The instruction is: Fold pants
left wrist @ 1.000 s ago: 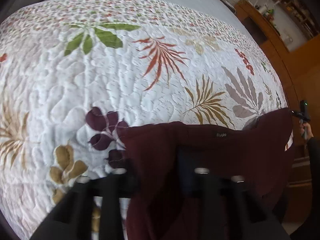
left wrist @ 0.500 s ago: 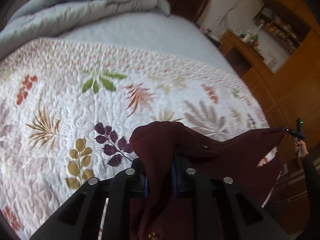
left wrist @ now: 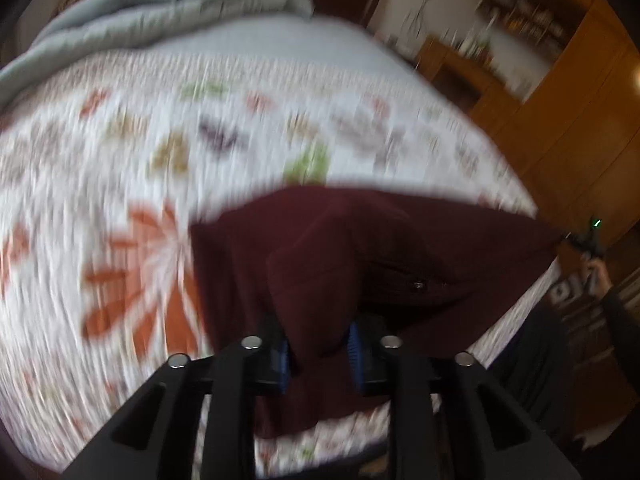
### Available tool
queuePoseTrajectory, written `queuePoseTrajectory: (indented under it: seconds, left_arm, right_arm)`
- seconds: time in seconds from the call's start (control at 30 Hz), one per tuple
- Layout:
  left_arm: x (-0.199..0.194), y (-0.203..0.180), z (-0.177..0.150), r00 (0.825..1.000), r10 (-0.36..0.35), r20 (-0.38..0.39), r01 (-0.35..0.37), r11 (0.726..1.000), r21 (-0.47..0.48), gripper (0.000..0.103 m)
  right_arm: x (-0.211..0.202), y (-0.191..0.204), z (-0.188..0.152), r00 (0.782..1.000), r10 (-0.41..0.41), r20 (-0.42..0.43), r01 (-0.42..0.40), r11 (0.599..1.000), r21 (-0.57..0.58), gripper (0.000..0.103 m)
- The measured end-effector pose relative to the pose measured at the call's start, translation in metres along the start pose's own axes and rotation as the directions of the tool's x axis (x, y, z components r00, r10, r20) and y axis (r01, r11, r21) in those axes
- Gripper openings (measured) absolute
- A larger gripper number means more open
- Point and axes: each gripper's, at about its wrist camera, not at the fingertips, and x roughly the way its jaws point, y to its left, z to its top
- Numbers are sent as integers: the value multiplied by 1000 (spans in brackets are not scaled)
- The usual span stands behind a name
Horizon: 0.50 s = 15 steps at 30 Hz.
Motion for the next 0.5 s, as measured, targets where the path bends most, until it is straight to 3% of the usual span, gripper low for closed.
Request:
queuePoseTrajectory:
  seconds: [0.03, 0.1, 0.17, 0.27, 0.33, 0.4, 0.47, 0.5]
  left_arm:
    - [3, 3, -13, 999, 33, -20, -33, 999, -11, 45]
    - [1, 12, -33, 996, 81, -30, -82, 996, -39, 54]
    - [-9, 21, -47, 994, 107, -26, -109, 991, -79, 68]
    - [-35, 31, -60, 987, 160, 14, -156, 975, -155, 68]
    - [-56, 34, -69, 985, 160, 69, -139, 961, -239, 68]
    - [-72, 22, -73, 986, 109, 129, -66, 953, -295, 75]
    - [-71, 9, -74, 986, 55, 160, 0, 946, -325, 81]
    - [-66, 2, -71, 986, 5, 165, 53, 937, -345, 81]
  right_arm:
    - [0, -2, -7, 1000, -8, -1, 8, 1000, 21, 40]
    - [-4, -7, -22, 1000, -29, 4, 29, 997, 68, 56]
    - [-9, -11, -33, 1000, -27, -1, 27, 992, 126, 57]
    - [-20, -10, -48, 1000, -7, 10, 4, 980, 198, 59]
    - [-27, -4, -58, 999, 34, 28, -40, 967, 250, 61]
    - [-31, 16, -69, 998, 41, 39, -50, 966, 253, 63]
    - [-33, 46, -78, 997, 49, 54, -60, 976, 211, 63]
    - [-31, 76, -84, 997, 63, 43, -69, 988, 135, 63]
